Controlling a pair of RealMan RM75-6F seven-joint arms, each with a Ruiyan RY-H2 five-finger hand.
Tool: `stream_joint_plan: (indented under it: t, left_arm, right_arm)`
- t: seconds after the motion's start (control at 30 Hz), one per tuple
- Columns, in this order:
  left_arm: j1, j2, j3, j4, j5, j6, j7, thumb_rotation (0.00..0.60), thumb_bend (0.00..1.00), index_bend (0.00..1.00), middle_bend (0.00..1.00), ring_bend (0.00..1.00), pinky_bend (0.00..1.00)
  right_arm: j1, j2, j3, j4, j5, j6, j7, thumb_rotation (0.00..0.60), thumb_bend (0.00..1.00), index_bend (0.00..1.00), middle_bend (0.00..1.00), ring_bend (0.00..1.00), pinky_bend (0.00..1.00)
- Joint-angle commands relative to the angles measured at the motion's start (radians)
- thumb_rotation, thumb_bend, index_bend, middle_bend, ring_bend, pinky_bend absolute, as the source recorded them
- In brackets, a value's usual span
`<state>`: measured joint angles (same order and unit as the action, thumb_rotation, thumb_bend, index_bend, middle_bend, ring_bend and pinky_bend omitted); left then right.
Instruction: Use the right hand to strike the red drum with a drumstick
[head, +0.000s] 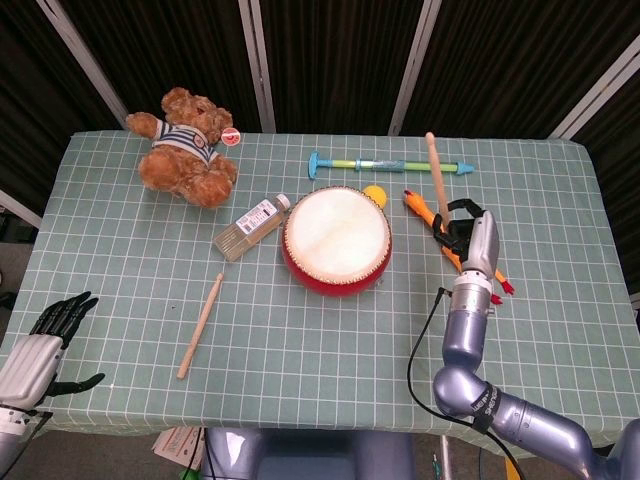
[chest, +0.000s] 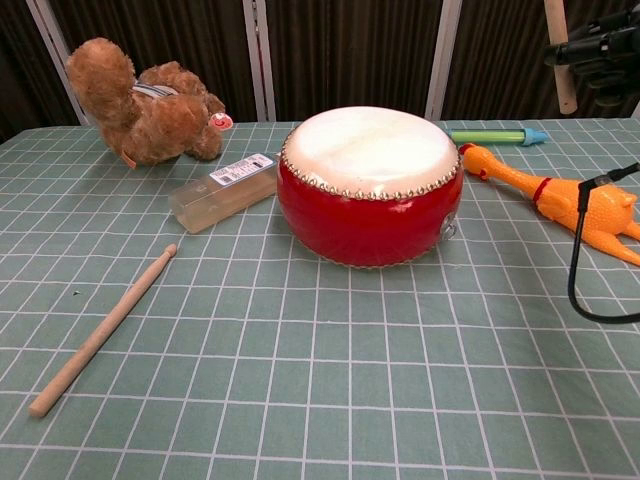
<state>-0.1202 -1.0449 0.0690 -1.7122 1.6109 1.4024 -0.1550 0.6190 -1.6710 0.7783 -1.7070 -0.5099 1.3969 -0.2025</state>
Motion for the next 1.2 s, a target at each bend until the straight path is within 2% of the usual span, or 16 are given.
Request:
stream_joint_plan:
  t: [0.03,0.23,0.37,0.43,0.5,0.57,0.67,0.73,0.77,0.83,0.93,1.07,1.2]
  left_arm:
    - [-0.001,0.001,-0.001,0.0,-0.002,-0.003,-0.003,0.6,0.01,0.0,0.0,0.0,0.0]
    - [-0.003,0.003,0.0,-0.001,-0.004,-0.007,-0.008,0.6,0.01,0.0,0.0,0.0,0.0]
    - [-0.003,0.005,0.002,-0.005,-0.003,-0.009,-0.014,0.6,0.01,0.0,0.0,0.0,0.0]
    - [-0.004,0.007,0.004,-0.008,-0.001,-0.011,-0.017,0.6,0.01,0.0,0.0,0.0,0.0]
    - [-0.005,0.009,0.004,-0.01,-0.002,-0.015,-0.022,0.6,0.01,0.0,0.0,0.0,0.0]
    - [-0.006,0.011,0.004,-0.01,-0.004,-0.017,-0.026,0.6,0.01,0.0,0.0,0.0,0.0]
    - [-0.008,0.011,0.004,-0.01,-0.003,-0.019,-0.031,0.6,0.01,0.0,0.0,0.0,0.0]
    - [-0.01,0.012,0.004,-0.011,-0.002,-0.021,-0.031,0.6,0.01,0.0,0.0,0.0,0.0]
    - [-0.01,0.012,0.004,-0.011,-0.001,-0.021,-0.032,0.6,0.01,0.0,0.0,0.0,0.0]
    - [-0.01,0.012,0.004,-0.011,0.0,-0.02,-0.033,0.6,0.01,0.0,0.0,0.0,0.0]
    - [-0.01,0.012,0.004,-0.011,-0.001,-0.02,-0.034,0.6,0.01,0.0,0.0,0.0,0.0]
    - [-0.009,0.013,0.005,-0.011,0.001,-0.017,-0.033,0.6,0.01,0.0,0.0,0.0,0.0]
    - [-0.01,0.011,0.005,-0.012,-0.001,-0.02,-0.029,0.6,0.01,0.0,0.0,0.0,0.0]
  right_arm:
    - [-0.009,0.006,0.024,-0.017,0.061,-0.025,0.03,0.6,0.64,0.97,1.0,1.0,0.93]
    - [0.014,-0.003,-0.039,0.046,0.005,-0.028,0.006,0.6,0.64,0.97,1.0,1.0,0.93]
    - [0.039,-0.031,-0.092,0.128,-0.052,-0.024,-0.002,0.6,0.64,0.97,1.0,1.0,0.93]
    - [0.057,-0.046,-0.133,0.188,-0.102,-0.02,-0.02,0.6,0.64,0.97,1.0,1.0,0.93]
    - [0.08,-0.061,-0.197,0.267,-0.179,-0.017,-0.057,0.6,0.64,0.97,1.0,1.0,0.93]
    - [0.109,-0.076,-0.293,0.373,-0.288,-0.014,-0.118,0.6,0.64,0.97,1.0,1.0,0.93]
    - [0.161,-0.093,-0.533,0.608,-0.512,-0.027,-0.341,0.6,0.64,0.97,1.0,1.0,0.93]
    - [0.186,-0.106,-0.668,0.742,-0.635,-0.052,-0.485,0.6,0.64,0.98,1.0,1.0,0.93]
    - [0.187,-0.118,-0.691,0.766,-0.657,-0.063,-0.497,0.6,0.64,0.98,1.0,1.0,0.93]
    - [0.182,-0.147,-0.704,0.799,-0.675,-0.075,-0.49,0.6,0.64,0.98,1.0,1.0,0.93]
    - [0.172,-0.173,-0.691,0.824,-0.676,-0.078,-0.485,0.6,0.64,0.98,1.0,1.0,0.93]
    - [0.162,-0.17,-0.639,0.803,-0.668,-0.051,-0.458,0.6,0.64,0.98,1.0,1.0,0.93]
    - [0.147,-0.143,-0.575,0.721,-0.657,-0.008,-0.408,0.6,0.64,0.98,1.0,1.0,0.93]
